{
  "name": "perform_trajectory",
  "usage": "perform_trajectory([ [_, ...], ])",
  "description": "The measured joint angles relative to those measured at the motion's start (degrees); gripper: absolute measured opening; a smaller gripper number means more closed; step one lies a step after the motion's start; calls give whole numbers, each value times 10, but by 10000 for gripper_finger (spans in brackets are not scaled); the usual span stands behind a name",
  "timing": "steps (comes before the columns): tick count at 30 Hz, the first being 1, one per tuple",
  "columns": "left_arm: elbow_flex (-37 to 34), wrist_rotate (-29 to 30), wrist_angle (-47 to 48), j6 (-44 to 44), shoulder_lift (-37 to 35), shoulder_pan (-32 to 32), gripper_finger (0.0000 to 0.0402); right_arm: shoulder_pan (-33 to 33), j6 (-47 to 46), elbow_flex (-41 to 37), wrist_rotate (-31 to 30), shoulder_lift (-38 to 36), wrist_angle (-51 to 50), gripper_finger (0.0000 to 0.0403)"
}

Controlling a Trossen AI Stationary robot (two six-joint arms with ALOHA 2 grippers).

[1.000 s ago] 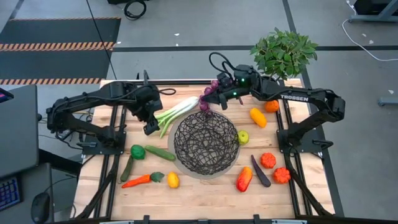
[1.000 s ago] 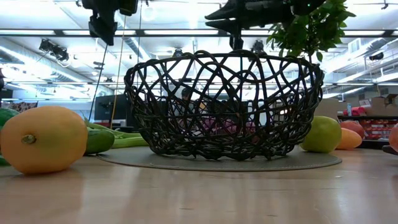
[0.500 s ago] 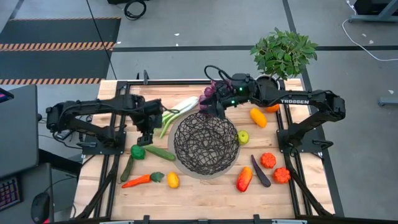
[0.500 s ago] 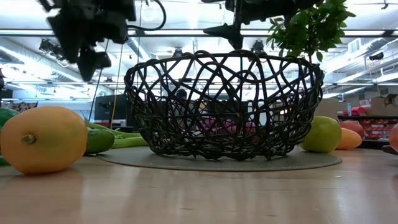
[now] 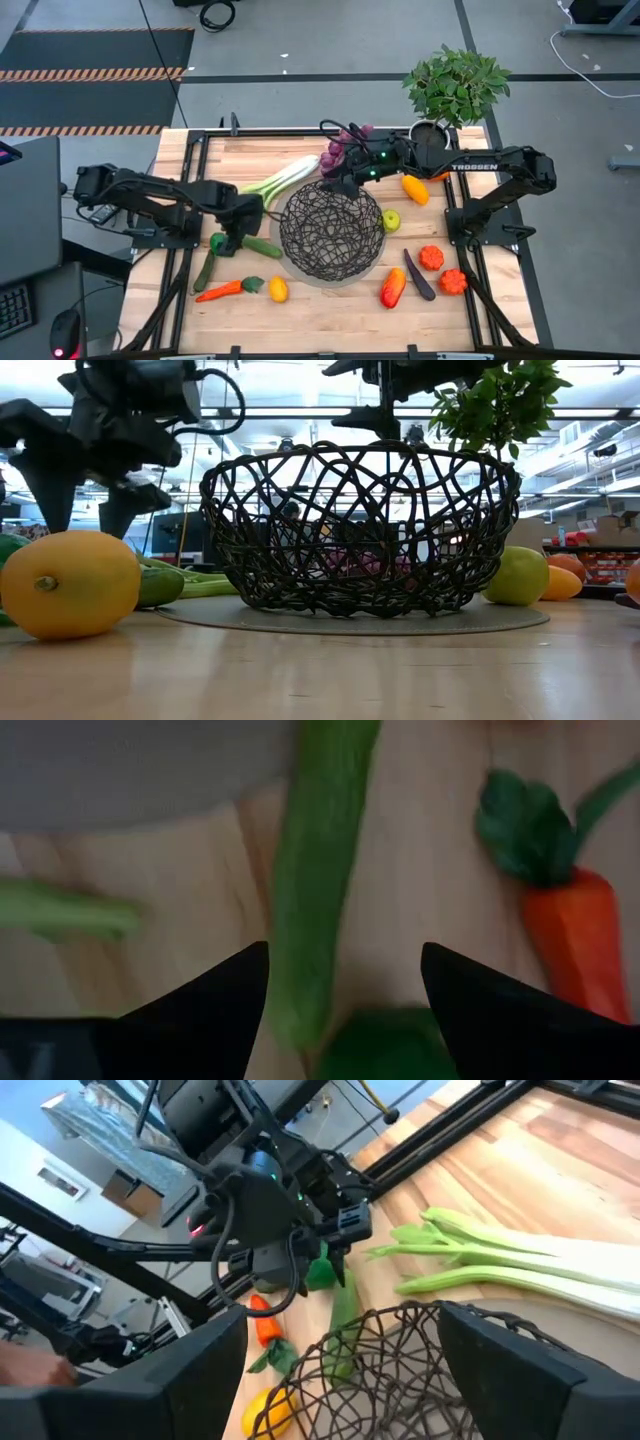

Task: Build produce basket
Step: Put the green cucumber into the black wire basket

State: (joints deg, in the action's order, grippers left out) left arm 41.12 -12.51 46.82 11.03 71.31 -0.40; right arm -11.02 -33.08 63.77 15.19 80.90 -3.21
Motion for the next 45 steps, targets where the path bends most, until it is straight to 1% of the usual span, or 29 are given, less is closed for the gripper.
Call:
perform_trajectory([
  [4,-13,8,-41,-1,0,-2,271,2,-2,0,-5,0,-1,329],
  [7,-24,19,-49,-32,0,-2,271,2,-4,0,-5,0,-2,329],
  [13,-26,19,-60,-74,0,-5,271,2,-3,0,-1,0,-4,329],
  [17,-26,20,-84,-107,4,-5,270,0,-1,0,0,0,-4,329],
  [20,-26,24,-95,-124,22,-5,270,0,2,0,9,0,-4,329],
  [25,-26,24,-127,-136,80,-5,270,0,3,0,19,0,-7,329],
  [29,-26,24,-133,-149,117,-5,270,0,3,0,31,0,-8,329],
  [34,-24,24,-130,-149,136,-5,266,-3,3,0,40,0,-9,329],
  [37,-23,25,-128,-150,137,-5,240,-6,2,0,40,0,-9,329],
  [41,-12,21,-118,-169,130,-5,174,-15,-8,0,49,0,-10,329],
  [43,2,14,-118,-183,123,-5,142,-23,-44,0,68,0,-14,327],
  [45,20,7,-102,-196,121,-5,125,-34,-85,0,91,0,-14,323],
])
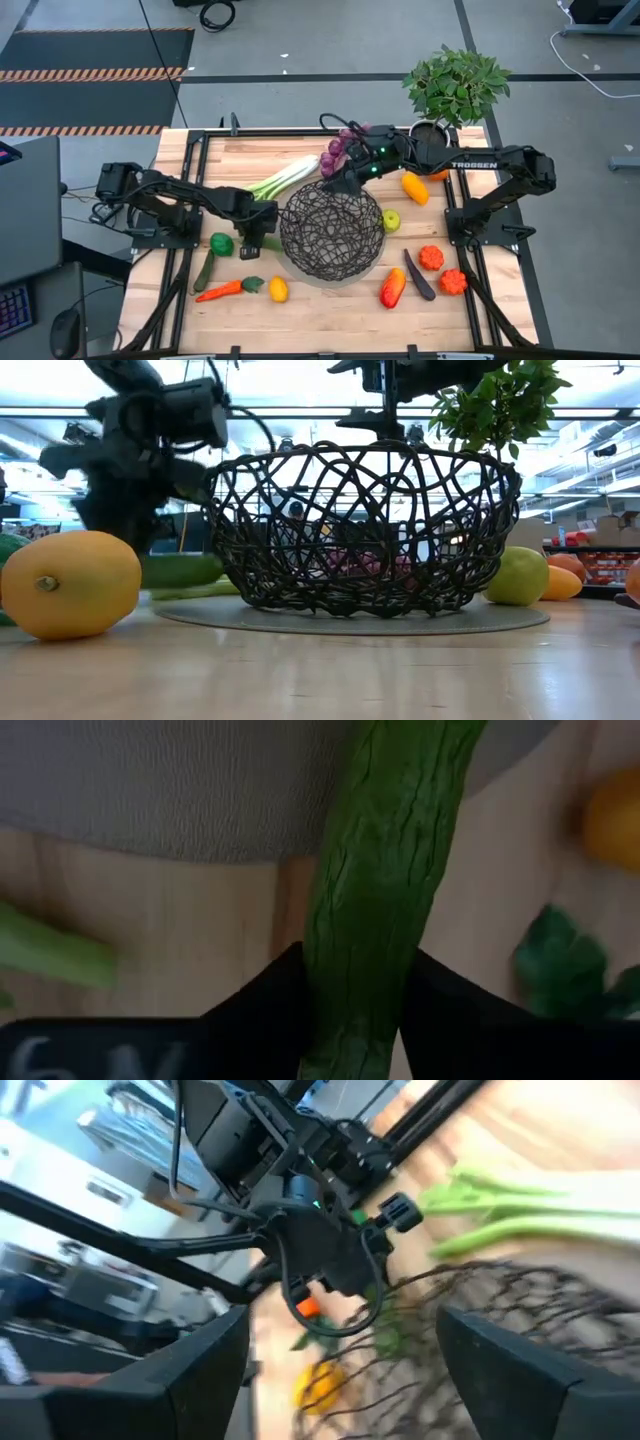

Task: Build produce basket
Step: Put the green cucumber into the black wire basket

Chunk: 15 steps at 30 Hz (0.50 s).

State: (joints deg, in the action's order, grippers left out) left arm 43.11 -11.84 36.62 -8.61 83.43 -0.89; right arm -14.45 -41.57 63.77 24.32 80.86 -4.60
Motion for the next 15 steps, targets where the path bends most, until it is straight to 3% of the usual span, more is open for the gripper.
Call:
perform_trajectory([
  [5,61,0,63,0,1,0,129,-26,20,0,34,-17,10,302],
  [10,127,8,187,7,1,2,156,-54,43,0,34,-53,49,281],
  [15,168,9,282,18,0,2,145,-77,70,0,15,-92,63,275],
])
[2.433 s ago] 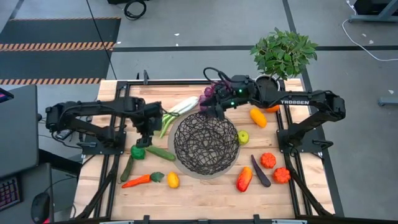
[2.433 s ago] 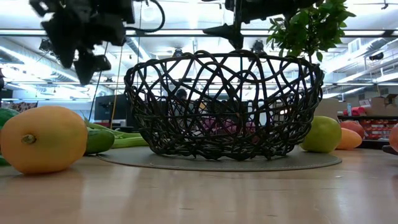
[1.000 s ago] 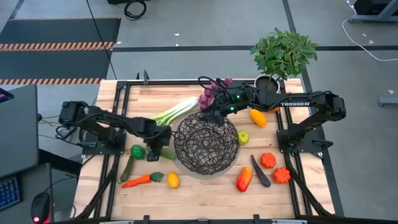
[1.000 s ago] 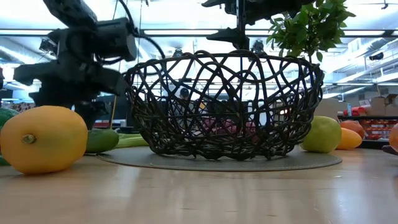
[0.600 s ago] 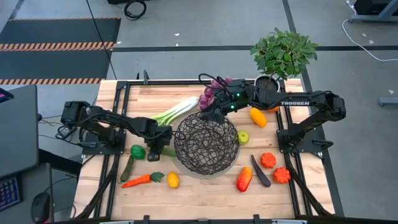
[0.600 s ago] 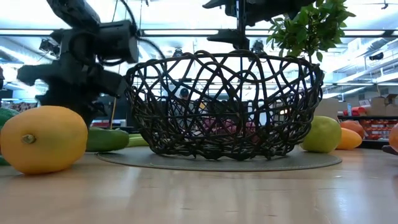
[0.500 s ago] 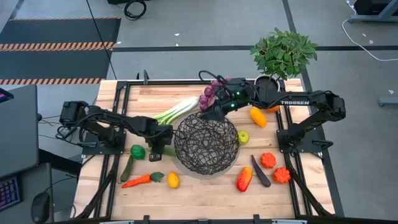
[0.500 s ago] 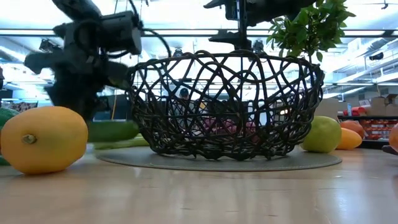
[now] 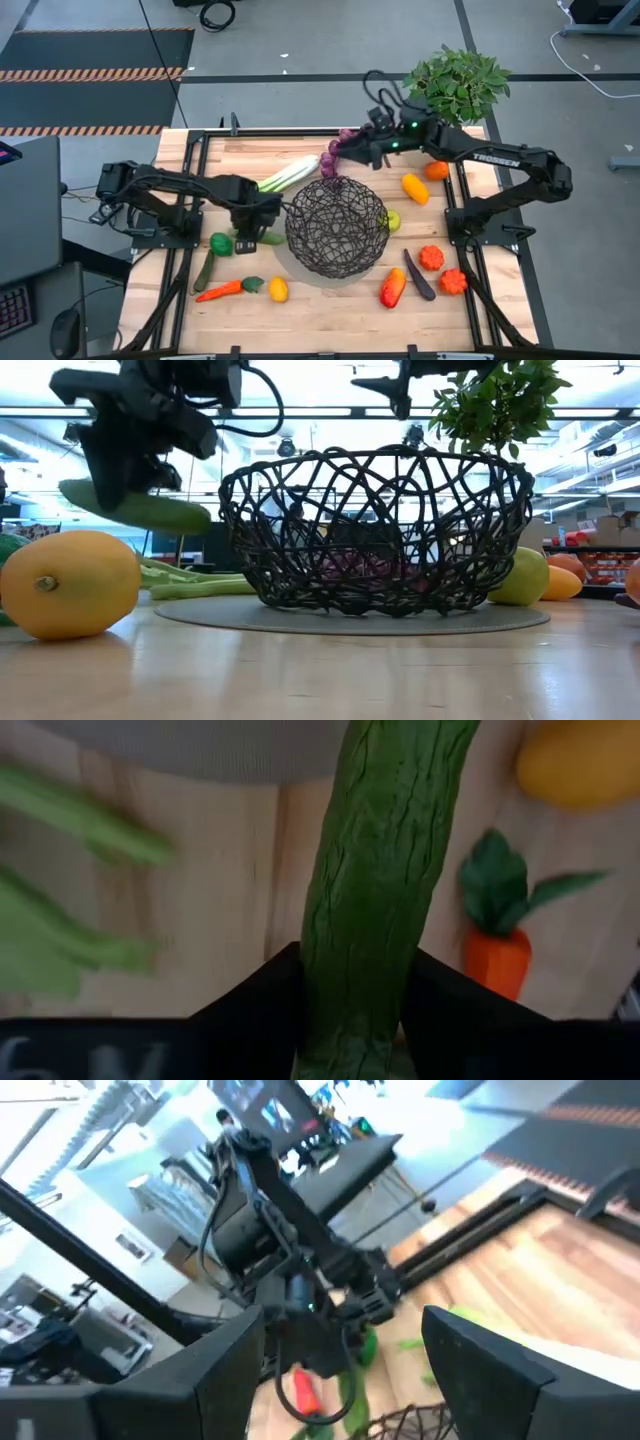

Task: Build produce basket
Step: Put the green cucumber into the black wire basket, then put the yellow lemon into the black wire basket

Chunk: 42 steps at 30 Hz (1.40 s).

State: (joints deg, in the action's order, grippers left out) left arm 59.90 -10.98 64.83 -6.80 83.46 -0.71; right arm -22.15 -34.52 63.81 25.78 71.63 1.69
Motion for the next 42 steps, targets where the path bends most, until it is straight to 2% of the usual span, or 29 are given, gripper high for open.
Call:
perform_trajectory([
  [7,75,0,110,26,0,0,140,-18,9,0,-2,-55,-13,275],
  [12,189,3,131,25,0,6,143,-21,38,0,-7,-107,-114,274],
  [14,236,9,102,13,0,14,141,-21,50,0,-12,-128,-171,274],
  [17,284,37,7,-17,0,24,140,-20,61,0,-12,-157,-263,274],
  [21,289,61,-141,-45,10,32,145,-20,62,0,-12,-190,-367,274],
  [26,286,90,-217,-67,71,35,154,-18,61,0,3,-218,-454,274],
  [30,286,108,-262,-77,113,34,180,-18,66,0,27,-230,-503,274],
  [35,286,96,-305,-121,138,30,243,-18,75,0,29,-252,-543,276],
  [39,287,96,-295,-156,140,30,293,-18,81,0,23,-263,-572,277],
  [42,286,96,-259,-197,135,30,315,-18,96,0,12,-262,-607,277],
])
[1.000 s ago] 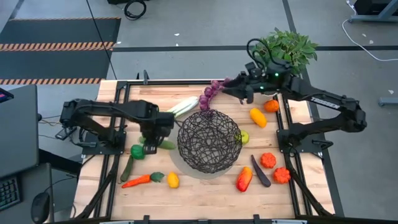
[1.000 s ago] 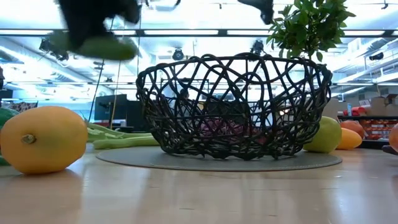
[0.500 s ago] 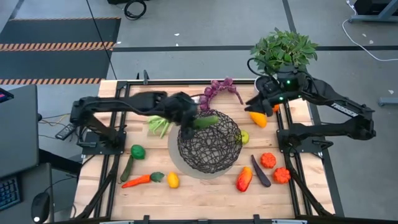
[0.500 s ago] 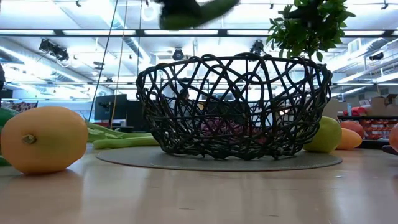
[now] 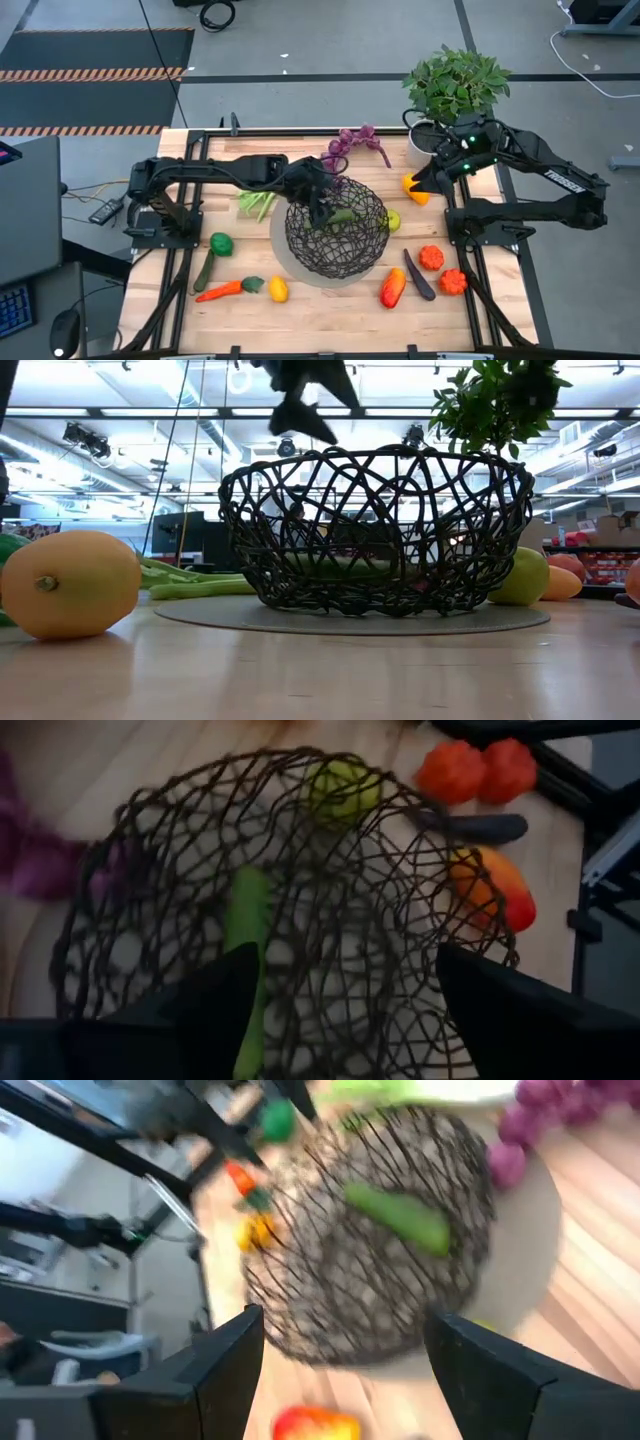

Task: Build produce basket
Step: Put the yellow lemon into the black wire basket

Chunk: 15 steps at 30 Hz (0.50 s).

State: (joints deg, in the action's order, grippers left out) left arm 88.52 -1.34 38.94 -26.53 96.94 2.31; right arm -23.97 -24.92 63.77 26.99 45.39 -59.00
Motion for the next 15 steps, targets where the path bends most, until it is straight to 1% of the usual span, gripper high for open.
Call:
perform_trajectory([
  [4,1,0,100,-31,-16,-8,322,2,21,0,-9,0,-32,277],
  [6,0,0,170,-39,-21,-18,322,6,30,0,-10,1,-30,277],
  [10,0,0,267,-46,-25,-47,323,14,46,0,-26,2,-27,277],
  [13,1,-8,283,-33,-28,-85,323,20,45,0,-38,7,-25,280],
  [15,0,-26,289,-13,-28,-113,323,24,42,0,-39,11,-24,286],
])
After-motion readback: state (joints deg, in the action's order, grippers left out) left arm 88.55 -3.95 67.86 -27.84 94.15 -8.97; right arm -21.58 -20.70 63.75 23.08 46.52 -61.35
